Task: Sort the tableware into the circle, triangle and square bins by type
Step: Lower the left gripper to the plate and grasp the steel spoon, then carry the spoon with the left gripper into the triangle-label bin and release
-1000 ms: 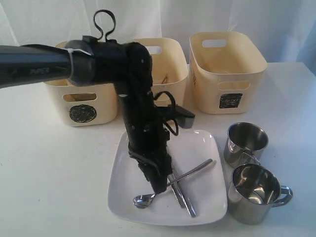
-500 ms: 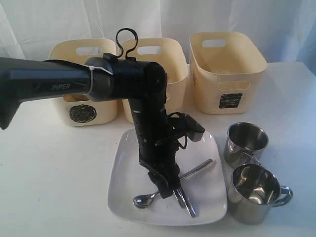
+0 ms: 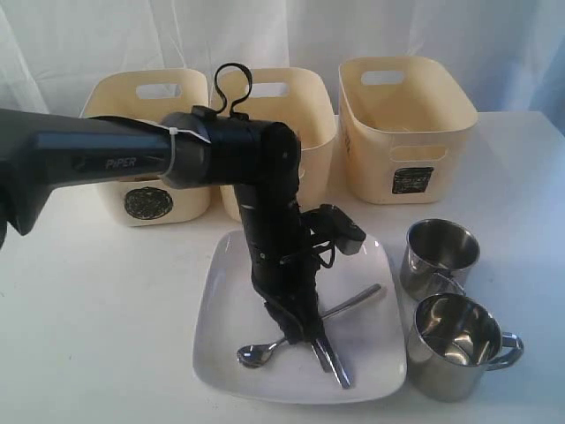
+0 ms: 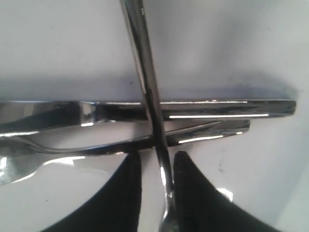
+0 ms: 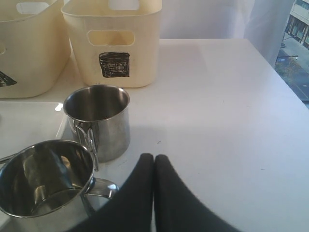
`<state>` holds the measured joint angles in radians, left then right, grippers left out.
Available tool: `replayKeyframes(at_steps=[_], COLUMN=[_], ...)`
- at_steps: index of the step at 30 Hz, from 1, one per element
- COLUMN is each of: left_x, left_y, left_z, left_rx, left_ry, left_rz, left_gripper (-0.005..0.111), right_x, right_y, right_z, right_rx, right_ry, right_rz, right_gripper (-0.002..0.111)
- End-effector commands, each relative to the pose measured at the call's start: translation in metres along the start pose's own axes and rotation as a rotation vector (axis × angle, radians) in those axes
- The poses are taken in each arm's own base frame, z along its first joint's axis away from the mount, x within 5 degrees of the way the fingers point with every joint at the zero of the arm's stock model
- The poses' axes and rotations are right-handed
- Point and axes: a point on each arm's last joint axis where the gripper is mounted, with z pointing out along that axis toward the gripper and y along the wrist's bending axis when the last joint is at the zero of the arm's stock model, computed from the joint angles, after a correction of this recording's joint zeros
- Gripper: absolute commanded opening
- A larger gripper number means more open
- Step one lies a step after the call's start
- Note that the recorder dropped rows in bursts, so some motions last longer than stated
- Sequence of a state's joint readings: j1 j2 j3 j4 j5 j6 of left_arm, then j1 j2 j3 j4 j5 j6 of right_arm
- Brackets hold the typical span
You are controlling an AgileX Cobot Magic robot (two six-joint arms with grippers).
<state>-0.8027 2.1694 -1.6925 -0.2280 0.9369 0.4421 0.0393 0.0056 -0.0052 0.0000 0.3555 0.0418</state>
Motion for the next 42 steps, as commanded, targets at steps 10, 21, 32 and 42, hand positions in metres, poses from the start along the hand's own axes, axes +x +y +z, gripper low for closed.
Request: replayKeyframes(at_steps=[10, 21, 32, 42], left_x=[0.004, -0.006, -0.011, 0.005], left_y=[-0.004, -0.013, 0.047, 0.106], left_z=[-0.003, -0.108, -0.183, -0.162], left_rx=[-0.005, -0.367, -0.828, -0.842], left_ry=[0.049, -0.325, -0.892, -0.937], left_rz=[0.014, 0.061, 0.025, -0.133], left_gripper=[0.0, 0.0, 0.0, 0.024], right_x=[0.0, 0.0, 0.0, 0.0], right_y=[0.0, 0.0, 0.0, 0.0], right_z=[0.0, 0.0, 0.0, 0.0], right_rx=[-0.001, -0.001, -0.001, -0.001], right_ry=[-0.014, -0.014, -0.014, -0.014], right_rz=[-0.004, -0.004, -0.004, -0.004], right_gripper=[0.0, 0.0, 0.0, 0.0])
